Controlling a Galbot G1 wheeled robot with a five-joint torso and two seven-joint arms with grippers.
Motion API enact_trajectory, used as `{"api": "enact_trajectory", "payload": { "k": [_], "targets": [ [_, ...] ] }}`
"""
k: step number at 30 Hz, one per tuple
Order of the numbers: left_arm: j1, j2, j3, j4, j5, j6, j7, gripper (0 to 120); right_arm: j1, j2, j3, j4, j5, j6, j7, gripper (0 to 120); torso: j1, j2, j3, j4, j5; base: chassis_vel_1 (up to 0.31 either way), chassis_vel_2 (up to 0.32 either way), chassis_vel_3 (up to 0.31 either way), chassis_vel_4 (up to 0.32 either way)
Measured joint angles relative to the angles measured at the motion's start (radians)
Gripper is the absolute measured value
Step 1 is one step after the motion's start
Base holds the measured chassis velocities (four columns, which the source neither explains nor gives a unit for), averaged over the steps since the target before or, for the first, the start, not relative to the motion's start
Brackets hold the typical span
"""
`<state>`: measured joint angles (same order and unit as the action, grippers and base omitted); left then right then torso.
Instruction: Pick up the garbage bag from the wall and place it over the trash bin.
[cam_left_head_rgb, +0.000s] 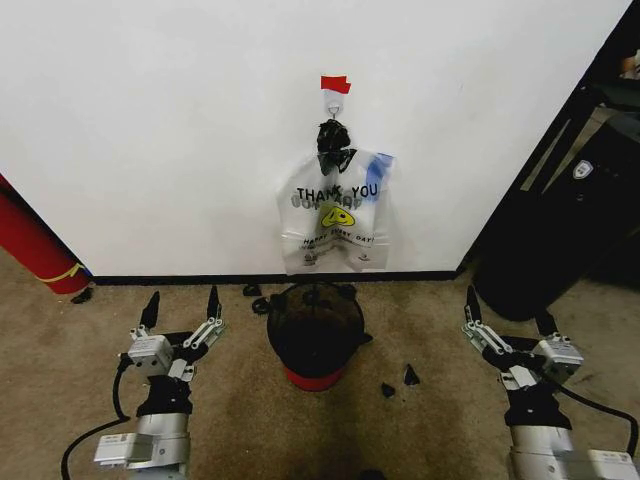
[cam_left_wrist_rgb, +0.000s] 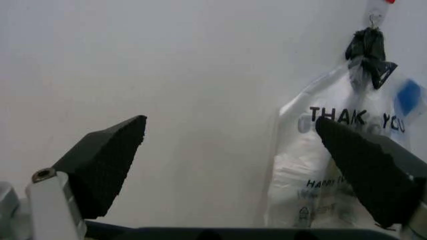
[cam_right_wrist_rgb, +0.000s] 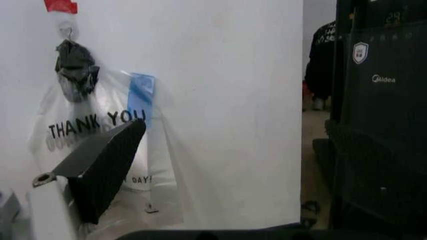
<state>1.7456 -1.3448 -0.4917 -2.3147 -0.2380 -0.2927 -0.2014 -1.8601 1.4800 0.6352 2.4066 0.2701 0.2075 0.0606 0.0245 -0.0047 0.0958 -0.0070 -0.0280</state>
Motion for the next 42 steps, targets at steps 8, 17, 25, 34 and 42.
{"api": "enact_trajectory", "payload": {
  "k": [8, 17, 25, 34, 42],
  "targets": [
    [-0.009, -0.006, 0.023, 0.02, 0.026, 0.001, -0.002, 100, -0.009, 0.006, -0.006, 0.028, 0.0, -0.001, 0.002, 100, 0.0, 0.0, 0.0, 0.0001, 0.0, 0.0, 0.0, 0.0, 0.0],
    [0.001, -0.016, 0.013, 0.046, 0.053, -0.023, -0.004, 100, 0.032, -0.038, -0.05, 0.004, 0.056, -0.011, -0.014, 100, 0.0, 0.0, 0.0, 0.0, 0.0001, 0.0, 0.0, 0.0, 0.0],
    [-0.007, -0.004, 0.016, 0.097, 0.01, -0.052, -0.007, 100, 0.279, -0.167, -0.141, -0.124, 0.506, -0.153, -0.097, 100, 0.0, 0.0, 0.0, 0.0004, 0.0, 0.0, 0.0, 0.0, 0.0],
    [0.002, -0.012, -0.041, 0.101, -0.012, -0.05, -0.009, 100, 0.7, -0.224, -0.291, -0.414, 0.814, -0.271, -0.209, 100, 0.0, 0.0, 0.0, 0.0006, -0.0001, 0.0, 0.0, 0.0, 0.0],
    [0.013, -0.056, -0.04, 0.103, 0.028, -0.054, -0.01, 100, 0.908, -0.158, -0.393, -0.571, 0.861, -0.305, -0.22, 100, 0.0, 0.0, 0.0, -0.0001, -0.0002, 0.0, 0.0, 0.0, 0.0]
  ]
}}
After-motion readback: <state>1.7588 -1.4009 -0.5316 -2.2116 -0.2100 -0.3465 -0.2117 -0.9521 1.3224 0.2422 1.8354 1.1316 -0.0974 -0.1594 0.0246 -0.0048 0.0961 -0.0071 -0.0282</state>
